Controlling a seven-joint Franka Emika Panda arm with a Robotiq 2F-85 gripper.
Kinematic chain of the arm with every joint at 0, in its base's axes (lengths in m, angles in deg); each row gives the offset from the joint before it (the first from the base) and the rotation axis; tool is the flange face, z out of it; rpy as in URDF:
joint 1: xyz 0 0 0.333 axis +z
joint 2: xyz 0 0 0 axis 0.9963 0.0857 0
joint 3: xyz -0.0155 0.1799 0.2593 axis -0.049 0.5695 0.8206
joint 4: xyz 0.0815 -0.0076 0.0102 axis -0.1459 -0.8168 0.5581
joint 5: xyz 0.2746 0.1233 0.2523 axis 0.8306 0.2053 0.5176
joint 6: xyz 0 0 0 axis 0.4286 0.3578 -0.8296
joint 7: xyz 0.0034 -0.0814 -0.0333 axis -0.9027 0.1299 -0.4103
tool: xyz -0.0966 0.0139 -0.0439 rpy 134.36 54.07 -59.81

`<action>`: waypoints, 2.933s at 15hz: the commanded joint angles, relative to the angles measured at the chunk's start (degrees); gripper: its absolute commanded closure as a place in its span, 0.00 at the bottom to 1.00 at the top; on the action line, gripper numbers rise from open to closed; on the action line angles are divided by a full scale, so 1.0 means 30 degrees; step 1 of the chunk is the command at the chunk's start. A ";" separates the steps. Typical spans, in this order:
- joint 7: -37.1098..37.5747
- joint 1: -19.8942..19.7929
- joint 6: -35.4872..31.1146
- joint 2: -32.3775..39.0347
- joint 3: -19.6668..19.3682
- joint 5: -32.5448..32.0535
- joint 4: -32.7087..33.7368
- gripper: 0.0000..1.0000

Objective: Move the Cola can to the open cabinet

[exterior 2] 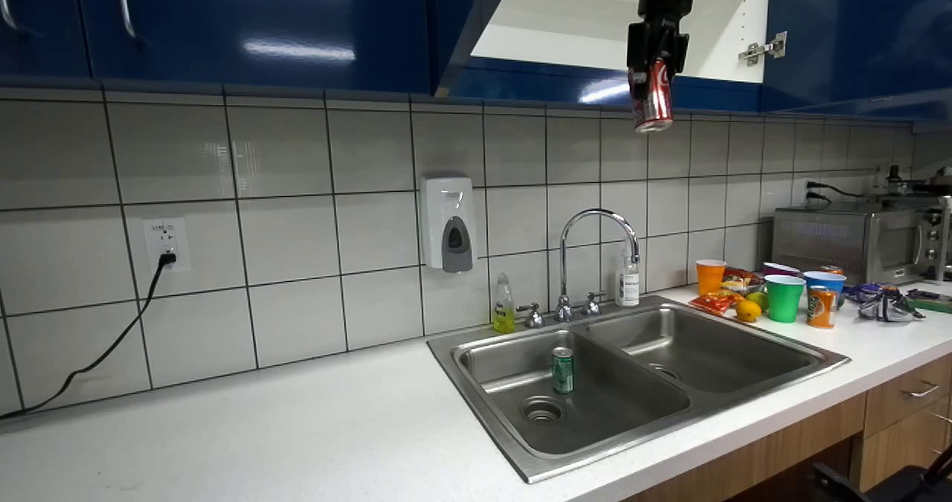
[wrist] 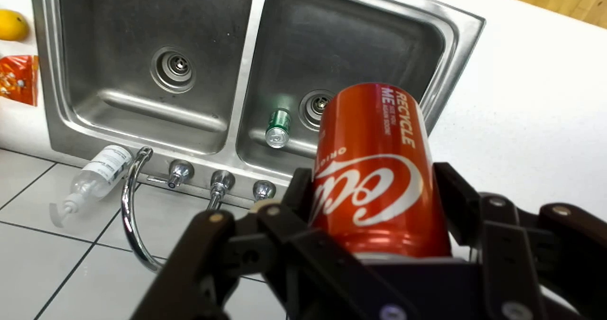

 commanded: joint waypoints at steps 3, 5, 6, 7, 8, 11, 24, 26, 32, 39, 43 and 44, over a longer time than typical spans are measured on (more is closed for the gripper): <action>-0.0108 0.0023 0.0103 0.0346 0.0031 -0.0243 0.0683 0.59; -0.0094 0.0004 0.0134 0.0385 0.0023 -0.0251 0.0844 0.59; -0.0102 -0.0007 0.0199 0.0390 0.0033 -0.0301 0.0961 0.59; -0.0097 -0.0019 0.0200 0.0379 0.0037 -0.0341 0.1050 0.59; -0.0083 -0.0034 0.0261 0.0380 0.0027 -0.0351 0.1187 0.59; -0.0102 -0.0056 0.0427 0.0351 0.0036 -0.0472 0.1584 0.59; -0.0171 -0.0026 0.0554 0.0798 0.0086 -0.1031 0.3794 0.59; -0.0205 -0.0014 0.0550 0.0945 0.0131 -0.1083 0.4232 0.59; -0.0256 -0.0010 0.0528 0.1436 0.0323 -0.1436 0.5627 0.59; -0.0249 -0.0003 0.0397 0.1870 0.0499 -0.1637 0.7017 0.59; -0.0285 -0.0013 0.0353 0.2076 0.0512 -0.1626 0.7750 0.59; -0.0279 -0.0023 0.0345 0.2135 0.0522 -0.1647 0.7944 0.59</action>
